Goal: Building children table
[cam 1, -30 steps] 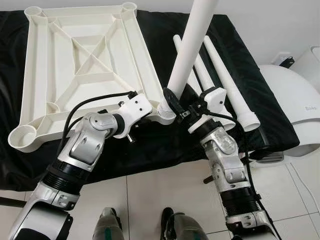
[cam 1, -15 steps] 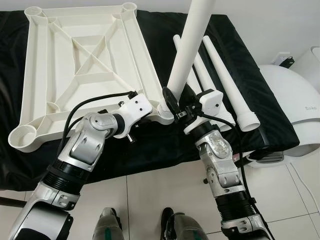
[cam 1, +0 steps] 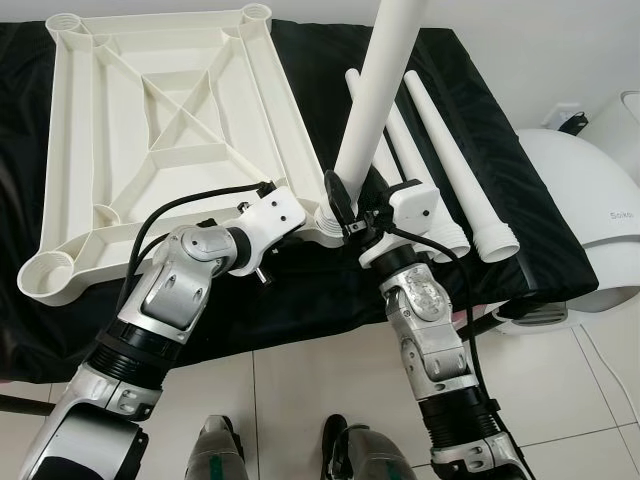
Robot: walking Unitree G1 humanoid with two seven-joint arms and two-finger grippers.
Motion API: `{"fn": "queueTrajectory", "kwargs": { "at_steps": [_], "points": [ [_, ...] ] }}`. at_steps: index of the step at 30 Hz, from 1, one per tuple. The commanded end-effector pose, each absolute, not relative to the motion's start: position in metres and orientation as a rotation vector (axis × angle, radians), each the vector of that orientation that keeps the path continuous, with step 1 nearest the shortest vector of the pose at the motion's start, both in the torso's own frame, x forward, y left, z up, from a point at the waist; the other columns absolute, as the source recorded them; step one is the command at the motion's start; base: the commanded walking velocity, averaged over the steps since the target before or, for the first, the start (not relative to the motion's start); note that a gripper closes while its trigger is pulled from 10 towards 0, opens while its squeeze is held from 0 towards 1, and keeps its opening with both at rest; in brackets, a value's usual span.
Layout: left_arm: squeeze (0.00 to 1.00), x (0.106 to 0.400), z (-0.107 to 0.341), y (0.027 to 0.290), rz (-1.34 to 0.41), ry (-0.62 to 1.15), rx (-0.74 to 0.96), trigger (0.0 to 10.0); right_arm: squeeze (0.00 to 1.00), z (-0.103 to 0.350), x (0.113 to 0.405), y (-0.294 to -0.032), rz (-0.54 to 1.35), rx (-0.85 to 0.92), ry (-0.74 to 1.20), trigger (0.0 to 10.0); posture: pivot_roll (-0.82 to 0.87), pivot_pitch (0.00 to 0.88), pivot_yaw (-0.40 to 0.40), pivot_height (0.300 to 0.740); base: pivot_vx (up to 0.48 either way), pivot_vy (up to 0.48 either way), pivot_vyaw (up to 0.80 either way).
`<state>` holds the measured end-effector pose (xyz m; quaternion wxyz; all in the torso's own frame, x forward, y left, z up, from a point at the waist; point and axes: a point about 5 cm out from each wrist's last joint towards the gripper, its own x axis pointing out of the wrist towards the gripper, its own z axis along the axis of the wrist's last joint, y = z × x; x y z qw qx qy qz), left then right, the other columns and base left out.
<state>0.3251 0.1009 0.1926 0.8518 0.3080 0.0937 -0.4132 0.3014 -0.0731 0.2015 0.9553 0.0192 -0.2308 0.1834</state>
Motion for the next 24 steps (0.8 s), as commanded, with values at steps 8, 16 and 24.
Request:
{"fn": "queueTrajectory", "kwargs": {
  "at_steps": [8, 16, 24],
  "points": [
    [0.0, 0.3237, 0.2087, 0.0911, -0.878, 0.109, 0.678, 10.0, 0.0, 0.1596, 0.3088, -0.0875, 0.176, -0.005, -0.272, 10.0, 0.1, 0.224, -0.05, 0.74, 0.0, 0.0, 0.0],
    [0.0, 0.3234, 0.2089, 0.0916, -0.875, 0.109, 0.678, 10.0, 0.0, 0.1578, 0.307, -0.0861, 0.098, -0.018, -0.28, 10.0, 0.11, 0.226, -0.051, 0.74, 0.0, 0.0, 0.0],
    [0.0, 0.3233, 0.209, 0.0926, -0.871, 0.11, 0.679, 10.0, 0.0, 0.157, 0.3028, -0.0883, 0.035, -0.027, -0.304, 10.0, 0.11, 0.227, -0.053, 0.74, 0.0, 0.0, 0.0]
  ]
}}
